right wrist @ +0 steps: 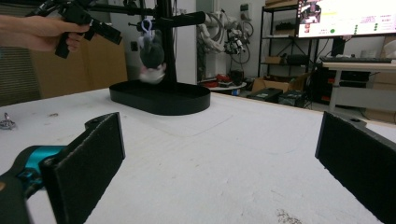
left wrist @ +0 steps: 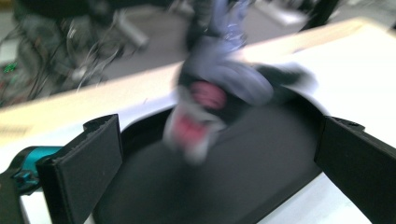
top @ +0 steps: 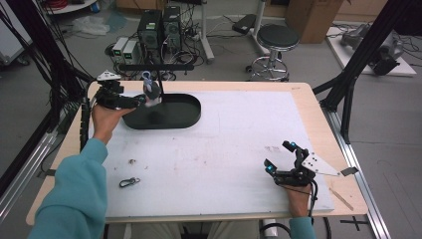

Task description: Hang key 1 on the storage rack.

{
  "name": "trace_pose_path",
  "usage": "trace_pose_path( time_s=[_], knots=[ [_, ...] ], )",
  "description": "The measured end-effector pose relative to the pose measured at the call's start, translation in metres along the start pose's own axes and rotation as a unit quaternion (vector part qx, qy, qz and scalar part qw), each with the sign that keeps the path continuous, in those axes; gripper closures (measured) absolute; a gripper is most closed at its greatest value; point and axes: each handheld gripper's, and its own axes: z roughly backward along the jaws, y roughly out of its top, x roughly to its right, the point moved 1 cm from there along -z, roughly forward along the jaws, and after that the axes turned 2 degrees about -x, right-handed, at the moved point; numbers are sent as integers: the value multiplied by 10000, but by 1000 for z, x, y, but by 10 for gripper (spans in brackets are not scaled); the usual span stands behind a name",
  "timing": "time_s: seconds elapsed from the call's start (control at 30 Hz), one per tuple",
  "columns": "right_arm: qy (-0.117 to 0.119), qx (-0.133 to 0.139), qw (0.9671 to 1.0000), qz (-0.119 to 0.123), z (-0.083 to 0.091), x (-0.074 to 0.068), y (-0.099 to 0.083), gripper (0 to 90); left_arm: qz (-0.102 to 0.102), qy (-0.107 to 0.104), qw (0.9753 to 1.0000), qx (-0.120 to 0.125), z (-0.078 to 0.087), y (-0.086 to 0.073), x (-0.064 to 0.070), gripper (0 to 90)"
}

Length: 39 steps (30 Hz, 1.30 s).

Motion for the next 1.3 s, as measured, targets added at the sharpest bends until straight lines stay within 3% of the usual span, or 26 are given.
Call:
trace_pose_path(
  time_s=[0.1,0.27,0.33,0.57,0.77,0.83,1.03,1.17,1.3],
  knots=[
    [-5,-25,10000,-19,0,-1,0,6,-157,-115,9992,355,10,-2,2,17],
    [-70,-6,10000,-38,0,0,0,6,-150,-315,9969,708,29,-6,8,17],
    [-68,0,10000,-60,0,1,0,6,-290,-412,9951,854,37,-9,12,17],
    [-79,6,9999,-65,0,0,0,6,-398,-684,9885,1291,64,-25,23,17],
    [-75,-2,10000,-15,0,0,0,6,-629,-817,9851,1377,85,-43,30,17],
    [-78,-5,10000,-30,0,0,0,6,-563,-866,9834,1491,91,-51,31,17],
    [-73,-59,10000,30,-1,-1,0,6,-680,-914,9799,1640,106,-73,36,17],
    [-81,-54,9999,57,-1,-1,0,6,-633,-989,9766,1802,114,-87,39,17],
    [-63,-72,10000,23,-1,-2,0,6,-521,-1021,9755,1875,116,-102,40,17]
  ],
)
